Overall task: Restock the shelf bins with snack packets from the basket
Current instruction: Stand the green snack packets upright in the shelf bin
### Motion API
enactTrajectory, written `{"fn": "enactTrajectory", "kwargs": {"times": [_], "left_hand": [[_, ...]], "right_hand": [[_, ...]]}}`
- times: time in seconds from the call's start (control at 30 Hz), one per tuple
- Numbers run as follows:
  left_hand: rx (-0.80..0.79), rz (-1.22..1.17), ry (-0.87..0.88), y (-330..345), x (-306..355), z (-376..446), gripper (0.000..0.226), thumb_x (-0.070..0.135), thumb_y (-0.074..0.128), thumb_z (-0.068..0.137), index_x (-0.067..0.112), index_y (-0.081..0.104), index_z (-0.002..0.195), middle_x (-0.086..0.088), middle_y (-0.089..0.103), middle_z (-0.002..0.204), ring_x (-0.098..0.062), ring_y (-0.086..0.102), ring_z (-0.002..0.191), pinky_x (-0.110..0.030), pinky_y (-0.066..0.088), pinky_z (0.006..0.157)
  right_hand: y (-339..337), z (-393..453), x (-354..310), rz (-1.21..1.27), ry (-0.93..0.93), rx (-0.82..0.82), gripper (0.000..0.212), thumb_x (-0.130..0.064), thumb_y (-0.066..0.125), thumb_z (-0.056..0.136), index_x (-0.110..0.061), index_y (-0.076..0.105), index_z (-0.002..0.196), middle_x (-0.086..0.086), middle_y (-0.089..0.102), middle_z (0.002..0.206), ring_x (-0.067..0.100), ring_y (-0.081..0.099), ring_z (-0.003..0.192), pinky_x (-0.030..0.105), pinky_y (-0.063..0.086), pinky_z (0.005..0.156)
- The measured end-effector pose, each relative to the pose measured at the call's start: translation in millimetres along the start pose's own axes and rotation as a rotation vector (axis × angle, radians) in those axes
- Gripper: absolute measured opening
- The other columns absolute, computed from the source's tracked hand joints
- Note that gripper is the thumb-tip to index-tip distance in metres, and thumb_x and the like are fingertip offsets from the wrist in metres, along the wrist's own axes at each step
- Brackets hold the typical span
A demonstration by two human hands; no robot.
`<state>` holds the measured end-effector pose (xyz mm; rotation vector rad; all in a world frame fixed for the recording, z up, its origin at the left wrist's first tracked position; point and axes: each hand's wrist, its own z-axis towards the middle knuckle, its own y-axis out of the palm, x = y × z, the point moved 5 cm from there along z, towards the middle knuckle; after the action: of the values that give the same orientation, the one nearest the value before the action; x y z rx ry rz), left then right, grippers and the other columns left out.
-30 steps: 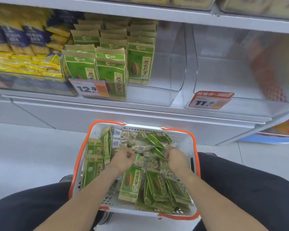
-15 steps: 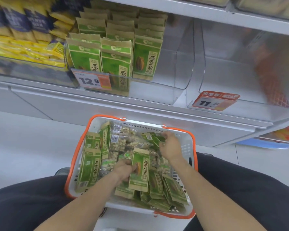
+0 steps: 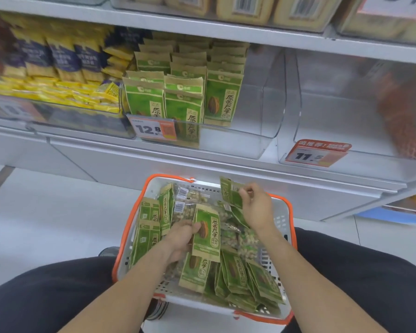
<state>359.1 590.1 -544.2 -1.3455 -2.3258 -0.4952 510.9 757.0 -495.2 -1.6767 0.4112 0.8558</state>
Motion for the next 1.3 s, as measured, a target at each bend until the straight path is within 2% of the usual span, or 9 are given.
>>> {"fn": "enactTrajectory", "kwargs": {"times": [0.2,0.4,0.6,0.7,0.77,0.83,0.97,1.13,1.3], "left_hand": [[-0.179,-0.142,0.140,15.4,40.5,-30.2,0.036,0.020,0.035,0.106,-0.001,0.057,0.126,-0.021,0.070,0.116,-0.034,0.067,0.109,-0.048,0.054,0.086],[-0.244,-0.231,0.228,13.9,63.6,-51.7,0.047,0.042,0.039,0.104,0.008,0.062,0.127,-0.023,0.067,0.121,-0.039,0.064,0.114,-0.054,0.049,0.098],[-0.097,-0.050,0.335,4.2,81.6,-68.6,0.074,0.031,0.082,0.074,0.002,0.045,0.131,-0.021,0.072,0.108,-0.038,0.072,0.095,-0.052,0.059,0.078],[-0.093,0.113,0.497,3.7,112.1,-89.0,0.071,0.029,0.089,0.062,0.008,0.054,0.121,-0.022,0.073,0.105,-0.037,0.072,0.095,-0.057,0.055,0.088],[-0.186,0.171,0.559,6.8,131.2,-105.1,0.073,0.024,0.093,0.064,0.007,0.052,0.123,-0.021,0.073,0.105,-0.037,0.071,0.097,-0.056,0.054,0.090],[-0.292,0.205,0.599,11.1,145.7,-122.3,0.066,0.019,0.084,0.069,0.007,0.050,0.124,-0.022,0.072,0.109,-0.037,0.070,0.098,-0.052,0.055,0.089],[-0.369,0.351,0.725,19.9,162.8,-150.7,0.060,0.030,0.083,0.077,0.015,0.049,0.125,-0.012,0.071,0.117,-0.030,0.069,0.106,-0.048,0.056,0.089],[0.201,0.691,1.225,-2.5,194.9,-167.3,0.049,0.037,0.068,0.089,0.035,0.046,0.133,0.015,0.055,0.129,0.004,0.052,0.117,-0.025,0.041,0.104],[0.616,0.923,1.380,-37.0,214.0,-150.5,0.053,0.016,0.066,0.091,0.014,0.048,0.140,-0.005,0.037,0.149,-0.021,0.034,0.140,-0.040,0.030,0.113]], "right_hand": [[-20.5,-44.1,-29.4,0.117,-0.254,-0.200,0.009,-0.014,0.055,0.101,-0.020,0.061,0.099,-0.011,0.068,0.116,0.003,0.064,0.097,0.009,0.046,0.079],[-17.4,-69.5,-41.8,-0.045,-0.475,-0.324,0.011,-0.024,0.053,0.098,-0.030,0.062,0.100,-0.026,0.051,0.139,-0.001,0.053,0.122,0.029,0.041,0.110],[-31.6,-81.7,-79.0,-0.051,-0.461,-0.462,0.015,-0.028,0.066,0.092,-0.034,0.064,0.105,-0.029,0.049,0.138,-0.009,0.051,0.117,0.028,0.043,0.108],[-65.3,-70.9,-100.9,0.164,-0.301,-0.269,0.032,-0.031,0.074,0.087,-0.038,0.056,0.112,-0.023,0.059,0.118,-0.005,0.056,0.109,0.028,0.051,0.096],[-84.4,-58.2,-106.9,0.286,-0.170,-0.167,0.053,-0.038,0.082,0.079,-0.035,0.047,0.119,-0.021,0.057,0.115,-0.002,0.059,0.107,0.027,0.055,0.087],[-90.2,-48.4,-111.7,0.353,-0.082,-0.272,0.090,-0.050,0.087,0.065,-0.032,0.034,0.136,-0.021,0.054,0.125,0.003,0.061,0.110,0.029,0.055,0.089],[-94.9,-39.4,-142.2,0.541,-0.237,-0.447,0.082,-0.002,0.087,0.070,-0.016,0.045,0.139,-0.004,0.068,0.122,0.009,0.067,0.110,0.023,0.055,0.086],[-130.5,-13.0,-192.0,0.270,-0.610,-0.087,0.058,-0.010,0.088,0.072,-0.037,0.053,0.111,-0.029,0.066,0.103,-0.004,0.065,0.101,0.012,0.049,0.086],[-146.9,33.6,-206.4,0.249,-0.676,0.148,0.055,-0.010,0.084,0.077,-0.024,0.052,0.119,-0.020,0.062,0.108,0.000,0.063,0.102,0.015,0.048,0.091]]}}
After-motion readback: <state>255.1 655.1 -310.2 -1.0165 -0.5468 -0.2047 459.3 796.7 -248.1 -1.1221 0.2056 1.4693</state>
